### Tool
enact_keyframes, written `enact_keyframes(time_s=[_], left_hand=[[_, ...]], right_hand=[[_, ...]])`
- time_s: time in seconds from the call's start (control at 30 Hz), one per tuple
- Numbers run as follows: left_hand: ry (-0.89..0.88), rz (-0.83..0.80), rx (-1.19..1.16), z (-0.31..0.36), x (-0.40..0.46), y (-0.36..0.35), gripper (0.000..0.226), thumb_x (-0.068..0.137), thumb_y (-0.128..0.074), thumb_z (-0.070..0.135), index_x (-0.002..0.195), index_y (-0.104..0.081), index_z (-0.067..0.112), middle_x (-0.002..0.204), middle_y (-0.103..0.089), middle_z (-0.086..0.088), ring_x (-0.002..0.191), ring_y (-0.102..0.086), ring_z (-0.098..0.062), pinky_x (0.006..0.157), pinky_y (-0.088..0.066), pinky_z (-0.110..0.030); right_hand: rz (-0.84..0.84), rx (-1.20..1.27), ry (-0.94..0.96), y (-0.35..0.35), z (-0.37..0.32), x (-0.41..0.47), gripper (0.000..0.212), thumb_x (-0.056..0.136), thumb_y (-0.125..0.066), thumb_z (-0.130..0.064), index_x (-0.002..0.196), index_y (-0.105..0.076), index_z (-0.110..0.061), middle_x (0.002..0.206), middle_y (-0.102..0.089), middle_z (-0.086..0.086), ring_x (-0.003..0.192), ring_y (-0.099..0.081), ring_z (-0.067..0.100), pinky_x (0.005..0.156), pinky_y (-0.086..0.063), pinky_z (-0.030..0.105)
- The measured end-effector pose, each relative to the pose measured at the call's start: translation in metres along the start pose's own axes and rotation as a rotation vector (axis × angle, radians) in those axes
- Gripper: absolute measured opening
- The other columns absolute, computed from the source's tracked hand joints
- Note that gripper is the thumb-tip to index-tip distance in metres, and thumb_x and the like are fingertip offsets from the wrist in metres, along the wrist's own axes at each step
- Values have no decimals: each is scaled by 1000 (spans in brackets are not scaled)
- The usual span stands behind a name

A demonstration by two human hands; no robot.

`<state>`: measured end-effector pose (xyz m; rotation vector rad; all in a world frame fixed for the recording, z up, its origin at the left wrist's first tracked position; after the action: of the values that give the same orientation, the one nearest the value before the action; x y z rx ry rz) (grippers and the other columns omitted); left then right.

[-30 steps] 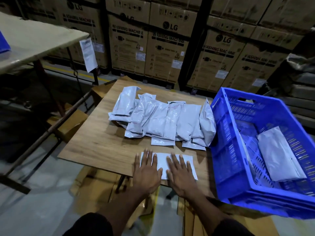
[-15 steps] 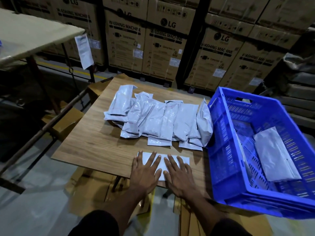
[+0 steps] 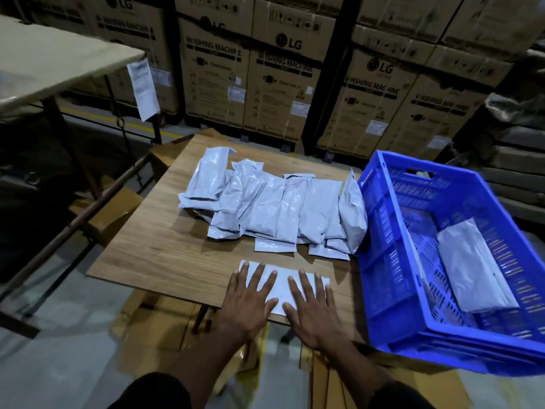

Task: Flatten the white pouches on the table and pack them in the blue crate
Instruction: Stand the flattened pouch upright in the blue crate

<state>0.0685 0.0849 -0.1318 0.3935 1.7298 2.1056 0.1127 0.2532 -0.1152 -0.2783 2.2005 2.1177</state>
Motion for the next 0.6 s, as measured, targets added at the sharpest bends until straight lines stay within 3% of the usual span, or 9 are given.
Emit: enact_keyframes(time_s=[0.17, 0.23, 0.3, 0.33, 0.47, 0.6], left_hand=[[-21, -24, -42, -7, 3, 1, 72, 99, -12, 72, 158, -31, 36, 165, -30, 2, 151, -22, -41, 120, -22, -57], [-24, -60, -54, -5, 6, -2, 72, 99, -9, 73, 158, -30, 37, 166, -27, 3, 153, -18, -41, 121, -18, -59], [-35, -77, -63, -2, 8, -2, 73, 99, -5, 73, 159, -27, 38, 167, -24, 4, 154, -14, -40, 120, -16, -62], [-36, -63, -60, -3, 8, 2, 74, 98, -2, 74, 159, -24, 39, 168, -21, 4, 155, -9, -39, 120, -15, -63], [-23, -95, -84, -8, 5, 7, 89, 81, 12, 82, 160, 4, 41, 169, 15, 10, 152, 26, -30, 121, 12, -56], [-22, -114, -41, -9, 1, 8, 98, 81, -3, 87, 162, 8, 31, 167, 25, 5, 149, 32, -30, 119, 12, -58]], right_hand=[[-95, 59, 53, 2, 0, 4, 76, 96, -10, -74, 155, 19, -36, 158, 36, -7, 145, 35, 26, 117, 16, 52], [-14, -14, 139, 6, -1, -2, 76, 97, -12, -72, 160, -3, -29, 166, 15, 3, 151, 17, 32, 119, -1, 56], [24, -86, 170, 6, -1, -8, 61, 102, -22, -63, 148, -36, -24, 164, -20, 12, 151, -12, 38, 112, -28, 59], [20, -89, 180, 3, -3, -8, 52, 103, -28, -58, 140, -43, -23, 162, -26, 12, 150, -16, 38, 111, -31, 60], [16, -14, 156, 8, -8, -1, 48, 100, -23, -46, 126, -53, -17, 159, -31, 12, 151, -17, 37, 113, -30, 60], [27, 47, 144, 12, -5, 16, 32, 82, -64, -24, 109, -61, -8, 137, -53, 18, 133, -48, 43, 96, -50, 54]])
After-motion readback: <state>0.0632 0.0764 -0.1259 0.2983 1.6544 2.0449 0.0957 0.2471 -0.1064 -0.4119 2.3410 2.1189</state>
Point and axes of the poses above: each hand's wrist, its own x-axis towards the middle knuckle, its own y-axis out of the back of the hand, z = x × y, the point moved 6 cm from there along x, towards the middle knuckle
